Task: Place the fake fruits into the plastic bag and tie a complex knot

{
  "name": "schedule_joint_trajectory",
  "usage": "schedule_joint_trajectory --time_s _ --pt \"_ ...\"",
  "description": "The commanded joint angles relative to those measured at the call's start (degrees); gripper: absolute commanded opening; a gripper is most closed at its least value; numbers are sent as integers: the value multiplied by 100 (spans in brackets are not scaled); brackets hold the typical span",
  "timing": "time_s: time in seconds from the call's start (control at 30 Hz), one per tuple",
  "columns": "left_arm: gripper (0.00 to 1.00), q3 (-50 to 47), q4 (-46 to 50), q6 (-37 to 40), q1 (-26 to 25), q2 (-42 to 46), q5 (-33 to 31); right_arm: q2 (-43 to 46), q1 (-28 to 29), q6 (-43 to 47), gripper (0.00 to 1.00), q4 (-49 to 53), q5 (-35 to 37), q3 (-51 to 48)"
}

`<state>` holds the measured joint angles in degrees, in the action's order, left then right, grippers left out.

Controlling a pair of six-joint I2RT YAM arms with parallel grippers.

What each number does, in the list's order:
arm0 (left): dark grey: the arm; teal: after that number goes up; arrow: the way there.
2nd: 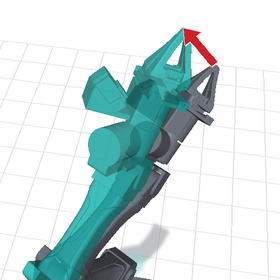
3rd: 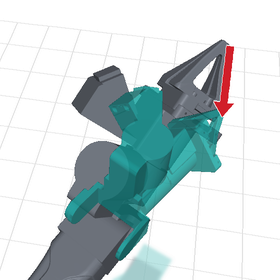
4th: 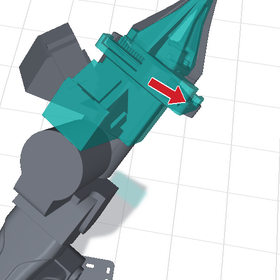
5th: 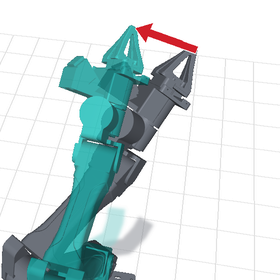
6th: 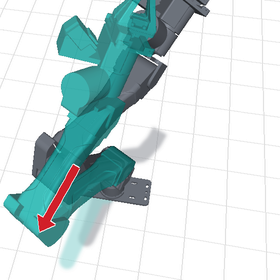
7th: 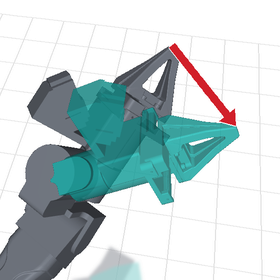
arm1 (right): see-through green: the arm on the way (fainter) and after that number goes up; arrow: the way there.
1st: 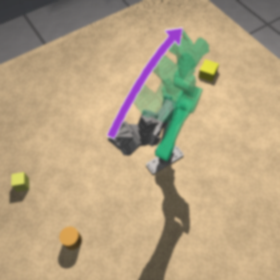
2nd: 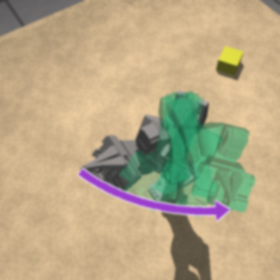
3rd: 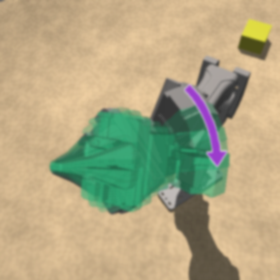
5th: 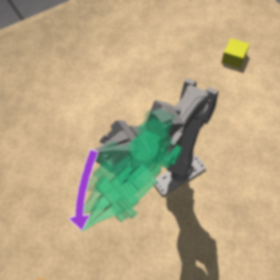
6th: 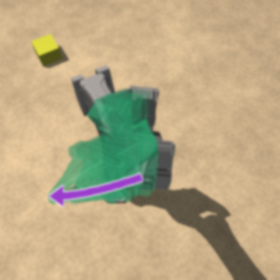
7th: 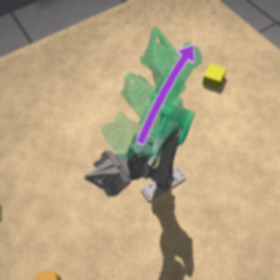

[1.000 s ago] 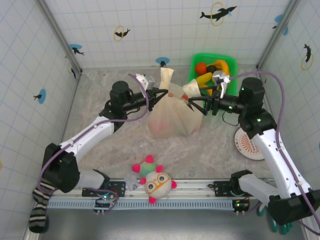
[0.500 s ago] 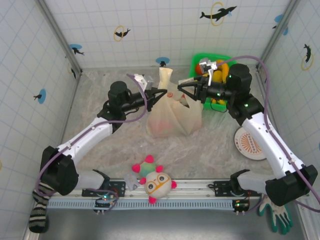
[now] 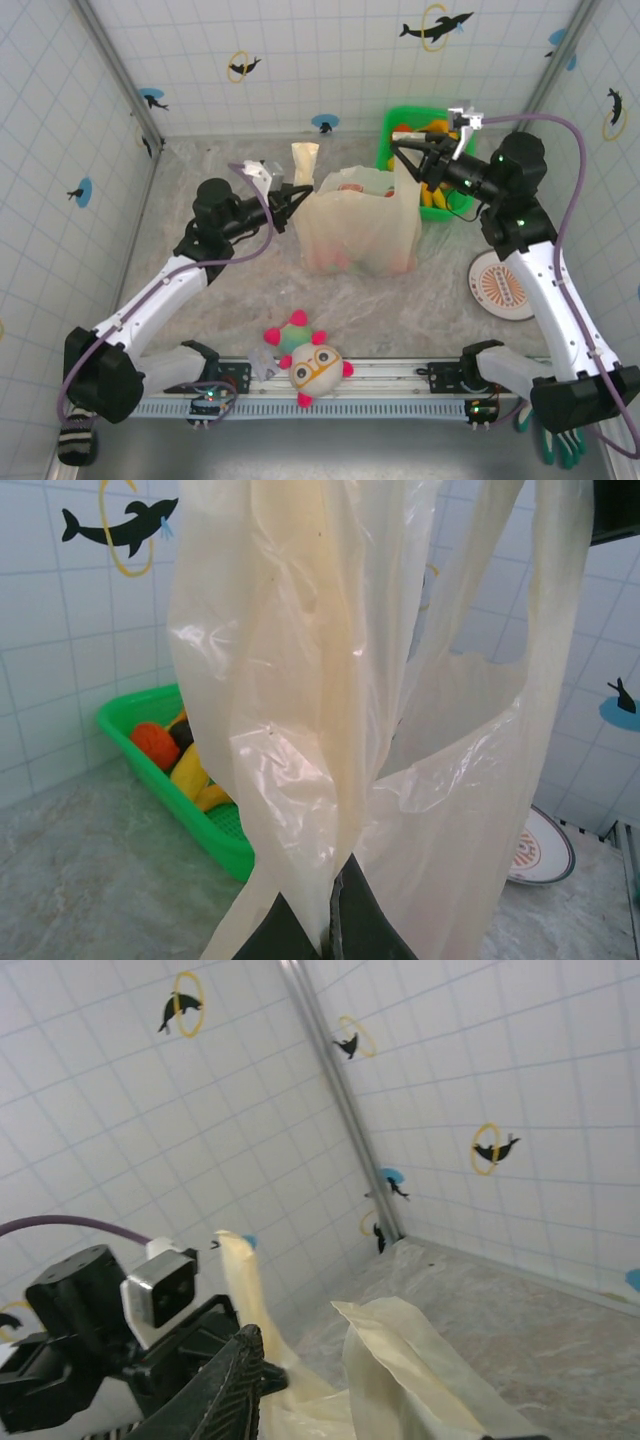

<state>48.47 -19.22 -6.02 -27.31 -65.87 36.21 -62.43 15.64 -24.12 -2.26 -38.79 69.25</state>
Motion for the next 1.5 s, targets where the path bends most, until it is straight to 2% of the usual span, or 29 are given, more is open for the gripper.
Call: schedule_joint_trajectory --time_s 0.0,0.17,0.43,0.77,0.87,0.97,1.0,1.07,1.13,1.33,1.47 --pt "0 52 15 44 24 -7 31 122 -160 -358 41 -613 173 -264" --pt "0 128 41 29 22 24 -63 194 -374 -477 45 -634 64 -394" --pt "0 404 305 -23 23 -42 -438 746 -725 -477 71 -551 -216 -963" --pt "0 515 451 -86 252 -77 -562 1620 -1770 -145 94 -77 -549 -1771" --pt "0 510 477 -75 253 -76 -557 1797 -2141 80 99 -57 -729 -1911" --pt "0 508 488 -32 260 -49 -527 2054 -2351 500 100 -346 -527 -2229" --pt "0 506 501 -18 257 -42 -512 2140 -2355 547 100 -768 -481 -2439" --pt "0 506 501 4 261 -48 -457 2253 -2326 445 100 -2234 -498 -3043" --pt "0 512 507 21 261 -58 -392 2185 -2226 519 100 -3093 -599 -3416" --pt "0 490 471 79 257 -76 -282 1580 -1442 1825 100 -2772 -888 -3451" --pt "0 501 480 97 261 -58 -214 1153 -1384 1843 100 -3331 -987 -3474"
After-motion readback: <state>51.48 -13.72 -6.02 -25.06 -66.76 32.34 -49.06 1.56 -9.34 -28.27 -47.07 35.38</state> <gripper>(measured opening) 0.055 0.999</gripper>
